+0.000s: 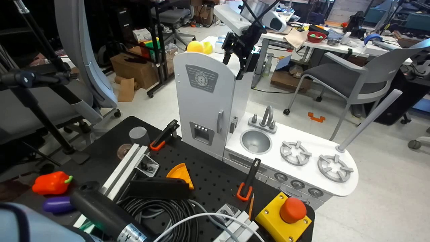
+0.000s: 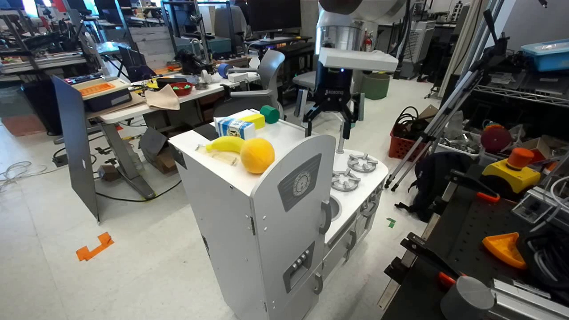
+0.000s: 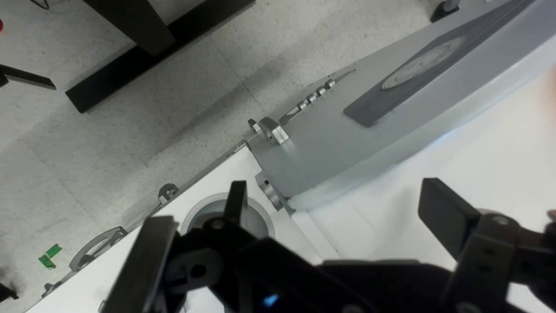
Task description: Open the door
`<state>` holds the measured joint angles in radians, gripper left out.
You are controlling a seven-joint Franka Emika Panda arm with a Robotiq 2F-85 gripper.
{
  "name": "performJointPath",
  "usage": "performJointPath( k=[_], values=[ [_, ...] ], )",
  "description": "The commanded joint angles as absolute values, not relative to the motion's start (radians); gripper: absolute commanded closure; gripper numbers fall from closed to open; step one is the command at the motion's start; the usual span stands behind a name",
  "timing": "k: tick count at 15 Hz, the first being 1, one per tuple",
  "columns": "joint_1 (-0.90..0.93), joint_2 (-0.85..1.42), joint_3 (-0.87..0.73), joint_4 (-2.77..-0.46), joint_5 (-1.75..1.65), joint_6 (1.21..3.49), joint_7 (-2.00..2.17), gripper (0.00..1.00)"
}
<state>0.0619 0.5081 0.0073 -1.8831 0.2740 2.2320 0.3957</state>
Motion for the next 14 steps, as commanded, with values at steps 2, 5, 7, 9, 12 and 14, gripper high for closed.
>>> performJointPath(
  k=[2, 5, 7, 9, 12, 14],
  values=[
    [0.088, 0.49, 0.006, -1.891, 0.242, 2.125, 0.41, 0.0],
    [0.107, 0.442, 0.007, -1.986, 0.215, 2.146, 0.391, 0.0],
    [0.122, 0.407, 0.006, -2.068, 0.185, 2.182, 0.382, 0.0],
    [0.134, 0.373, 0.007, -2.153, 0.154, 2.219, 0.377, 0.0],
    [0.141, 0.329, 0.008, -2.266, 0.113, 2.282, 0.373, 0.0],
    [0.141, 0.306, 0.009, -2.328, 0.098, 2.32, 0.37, 0.0]
  ],
)
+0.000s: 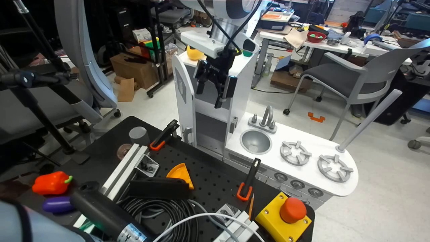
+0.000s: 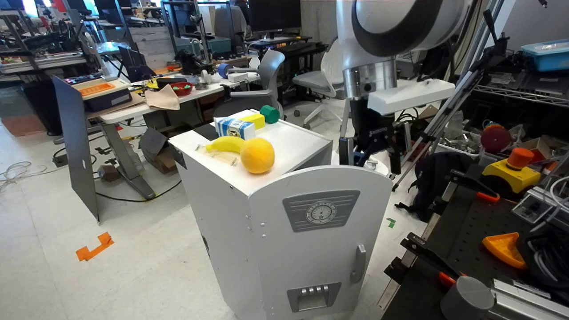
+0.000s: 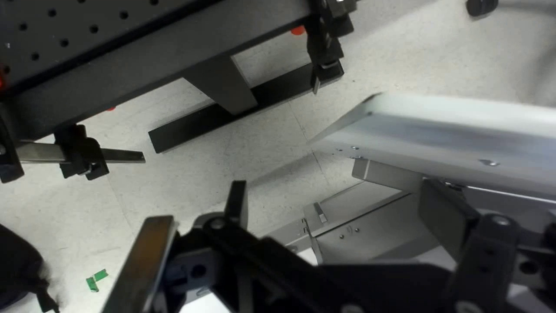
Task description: Open the door
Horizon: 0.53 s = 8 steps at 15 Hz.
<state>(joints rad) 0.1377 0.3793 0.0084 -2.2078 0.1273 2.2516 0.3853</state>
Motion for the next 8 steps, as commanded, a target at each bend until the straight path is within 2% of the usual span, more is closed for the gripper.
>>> performJointPath(
  k=[1, 8],
  values=[
    [0.14, 0.296, 0.009, -2.355, 0.091, 2.336, 0.368, 0.0],
    [0.135, 0.249, 0.008, -2.497, 0.061, 2.427, 0.361, 0.0]
  ],
)
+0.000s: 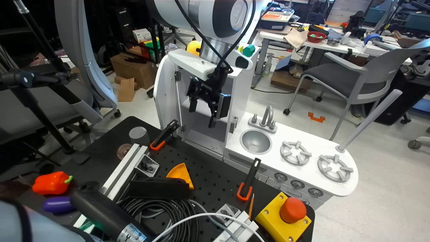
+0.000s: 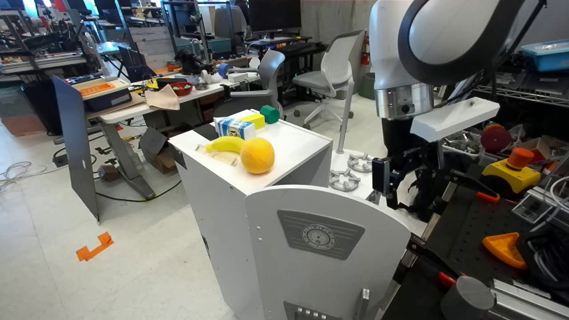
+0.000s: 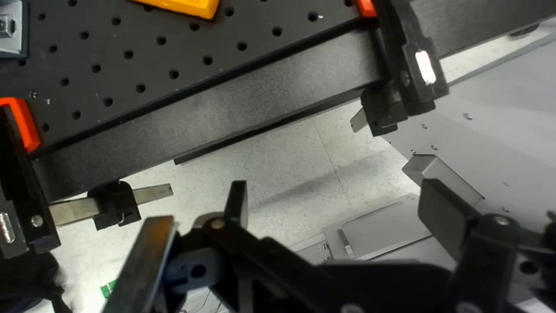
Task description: Open the door
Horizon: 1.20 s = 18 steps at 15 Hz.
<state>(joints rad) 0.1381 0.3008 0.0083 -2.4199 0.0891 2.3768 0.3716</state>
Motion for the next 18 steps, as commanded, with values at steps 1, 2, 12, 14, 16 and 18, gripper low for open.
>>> performJointPath(
  k=[1, 2, 12, 14, 16, 18],
  values=[
    [0.135, 0.245, 0.008, -2.508, 0.057, 2.432, 0.361, 0.0],
    [0.134, 0.241, 0.008, -2.521, 0.055, 2.442, 0.36, 0.0],
    [0.164, 0.06, -0.064, -2.743, -0.224, 2.859, 0.5, 0.0],
    [0.149, 0.025, -0.079, -2.784, -0.298, 2.963, 0.564, 0.0],
    [0.13, 0.079, -0.046, -2.728, -0.246, 2.888, 0.518, 0.0],
    [0.131, 0.083, -0.046, -2.726, -0.245, 2.885, 0.517, 0.0]
  ],
)
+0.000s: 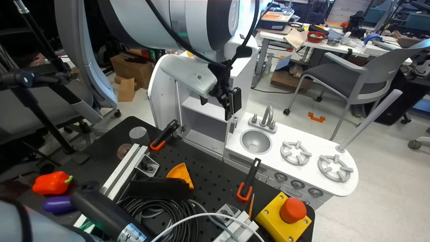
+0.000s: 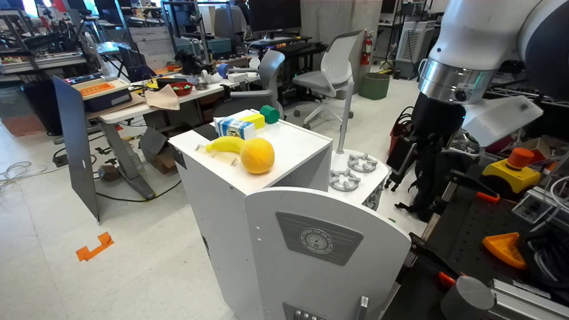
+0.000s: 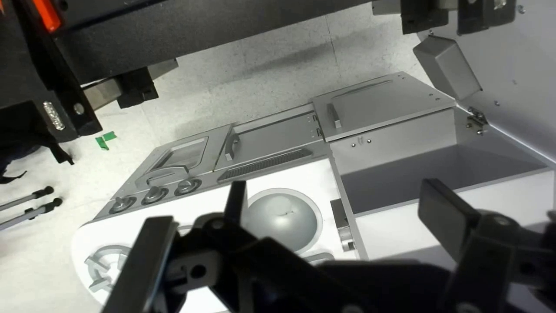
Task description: Open the door
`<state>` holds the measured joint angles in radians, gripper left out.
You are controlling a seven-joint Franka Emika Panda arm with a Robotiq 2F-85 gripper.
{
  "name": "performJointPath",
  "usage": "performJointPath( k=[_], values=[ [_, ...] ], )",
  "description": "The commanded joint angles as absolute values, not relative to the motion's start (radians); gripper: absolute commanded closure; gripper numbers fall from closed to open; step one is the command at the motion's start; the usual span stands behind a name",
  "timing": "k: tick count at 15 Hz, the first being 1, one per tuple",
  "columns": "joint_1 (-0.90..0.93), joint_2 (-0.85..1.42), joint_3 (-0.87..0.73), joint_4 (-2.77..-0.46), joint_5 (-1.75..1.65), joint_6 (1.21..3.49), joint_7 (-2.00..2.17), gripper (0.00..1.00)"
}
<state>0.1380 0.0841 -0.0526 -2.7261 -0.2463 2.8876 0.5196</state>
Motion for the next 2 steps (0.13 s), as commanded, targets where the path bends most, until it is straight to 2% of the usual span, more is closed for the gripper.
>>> performJointPath(
  k=[1, 2],
  values=[
    [0.132, 0.086, -0.047, -2.725, -0.245, 2.885, 0.517, 0.0],
    [0.133, 0.088, -0.048, -2.724, -0.245, 2.885, 0.517, 0.0]
  ],
)
